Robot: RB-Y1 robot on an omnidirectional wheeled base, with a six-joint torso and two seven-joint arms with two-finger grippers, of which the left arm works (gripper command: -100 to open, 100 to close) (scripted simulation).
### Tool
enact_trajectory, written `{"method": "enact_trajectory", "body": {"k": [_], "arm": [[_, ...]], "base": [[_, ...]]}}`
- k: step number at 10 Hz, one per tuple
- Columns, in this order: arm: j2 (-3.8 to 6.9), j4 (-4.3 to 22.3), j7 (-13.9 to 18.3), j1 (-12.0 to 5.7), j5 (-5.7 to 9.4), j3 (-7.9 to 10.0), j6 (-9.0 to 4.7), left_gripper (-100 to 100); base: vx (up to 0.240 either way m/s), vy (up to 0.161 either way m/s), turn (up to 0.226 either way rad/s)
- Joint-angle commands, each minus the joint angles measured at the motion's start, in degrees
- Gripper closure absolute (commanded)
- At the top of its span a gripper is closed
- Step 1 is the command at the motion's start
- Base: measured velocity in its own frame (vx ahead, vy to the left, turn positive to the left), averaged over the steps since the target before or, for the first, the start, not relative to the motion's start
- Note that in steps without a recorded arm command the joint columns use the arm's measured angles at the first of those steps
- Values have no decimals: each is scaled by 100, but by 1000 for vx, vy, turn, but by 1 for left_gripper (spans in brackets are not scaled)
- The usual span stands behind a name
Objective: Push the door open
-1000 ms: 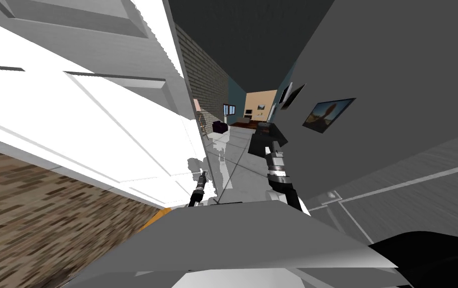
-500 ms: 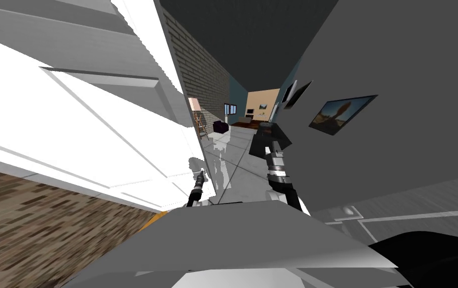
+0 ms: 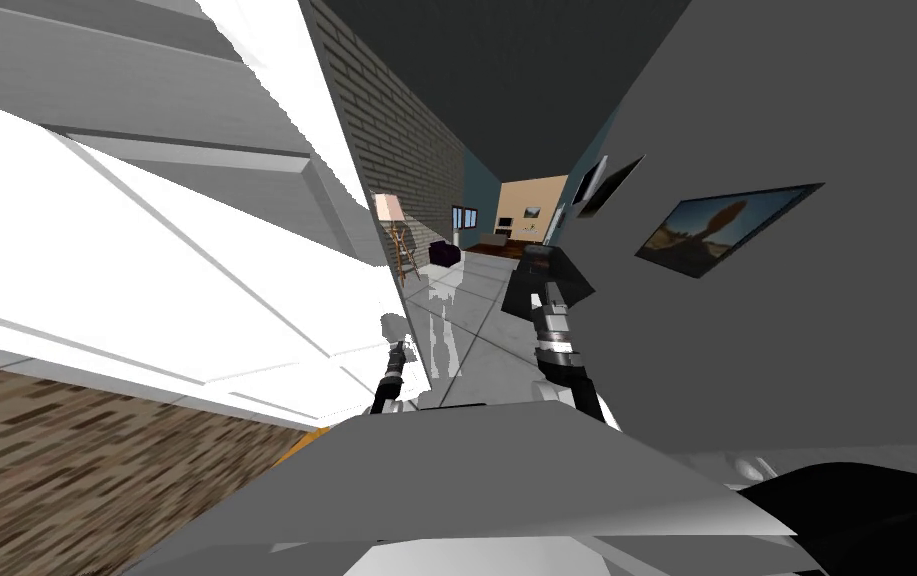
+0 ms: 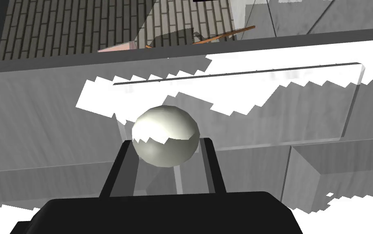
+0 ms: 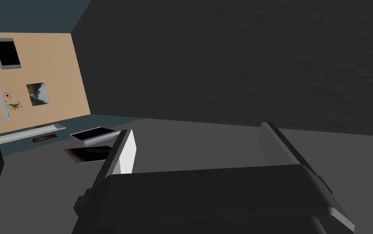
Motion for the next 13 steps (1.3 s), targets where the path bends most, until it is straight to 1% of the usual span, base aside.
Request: {"method": "enact_trajectory", "body": {"k": [1,2,3,6,10,11,12,13], "arm": [[58,-83,-35,35,66,169,26,100],[40,-54,-65,5,116,290,31,100],[4,110,-37,-31,93,196,-61,-100],[-48,54,-22,-43,117,194,0,-100],[-190,-32,2,-60,154,191,93,-100],[-166,-13,-5,-59,148,192,72,-100],[-118,6,-9,-58,159,211,44,-100],[-105,16,-12,-59,163,221,28,-100]], "base": [[155,-46,137],[171,-59,111],[-39,-90,58],[-203,-79,38],[-197,-87,41],[-76,-35,12],[126,6,-35],[220,29,-39]]}}
